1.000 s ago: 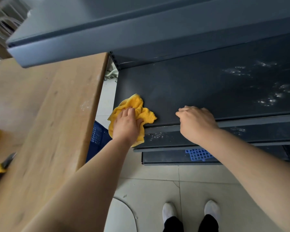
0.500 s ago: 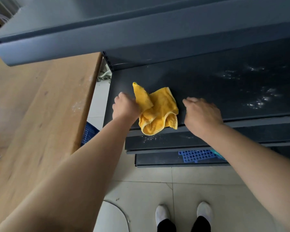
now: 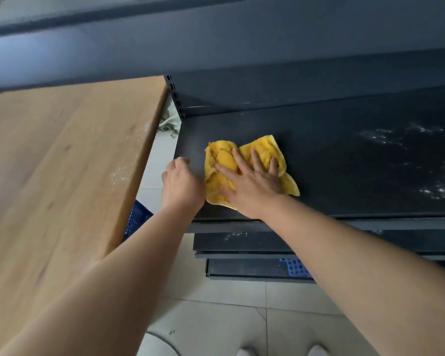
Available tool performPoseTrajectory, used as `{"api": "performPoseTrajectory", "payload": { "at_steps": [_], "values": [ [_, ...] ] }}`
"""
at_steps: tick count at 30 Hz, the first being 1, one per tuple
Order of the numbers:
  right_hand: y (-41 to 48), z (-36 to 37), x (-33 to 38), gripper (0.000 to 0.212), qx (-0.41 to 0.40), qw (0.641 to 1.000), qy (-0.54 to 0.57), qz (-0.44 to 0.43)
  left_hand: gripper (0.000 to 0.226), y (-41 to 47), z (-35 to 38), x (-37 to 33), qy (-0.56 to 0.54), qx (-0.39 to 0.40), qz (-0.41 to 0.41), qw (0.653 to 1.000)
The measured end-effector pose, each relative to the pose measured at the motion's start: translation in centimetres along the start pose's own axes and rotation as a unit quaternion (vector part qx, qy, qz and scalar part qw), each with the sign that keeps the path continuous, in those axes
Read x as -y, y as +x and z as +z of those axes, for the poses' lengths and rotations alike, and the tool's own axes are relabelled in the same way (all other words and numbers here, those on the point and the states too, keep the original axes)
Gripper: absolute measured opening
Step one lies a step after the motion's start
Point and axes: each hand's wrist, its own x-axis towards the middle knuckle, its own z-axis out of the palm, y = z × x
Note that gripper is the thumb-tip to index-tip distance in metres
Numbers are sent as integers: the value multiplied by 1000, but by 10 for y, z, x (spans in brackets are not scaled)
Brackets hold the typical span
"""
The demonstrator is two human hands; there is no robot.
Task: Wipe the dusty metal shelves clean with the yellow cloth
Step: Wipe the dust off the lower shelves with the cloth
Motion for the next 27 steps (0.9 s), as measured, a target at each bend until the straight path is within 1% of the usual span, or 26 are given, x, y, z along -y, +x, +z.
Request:
{"api": "performPoseTrajectory", "payload": {
  "at_steps": [4,7,10,14,18,21,27],
  "values": [
    [45,-14,-21,57,-7,999,10,33,44,19,1,-7,7,13,47,999],
    [71,-20,-35,56,0,999,18,27,40,33,5,-24,11,14,73,997],
    [92,-26,-46,56,-7,1000,13,16,40,44,12,-47,14,10,89,996],
    [111,-34,-66,53,-36,997,18,59,40,54,23,-76,13,6,97,995],
    [101,-34,-94,53,-66,994,28,88,35,55,34,-97,22,18,101,994],
    [81,-35,-126,54,-65,990,21,124,32,45,47,-118,22,34,92,995],
    [34,-41,-203,54,-73,979,19,189,48,12,85,-168,87,85,131,984]
  ]
}}
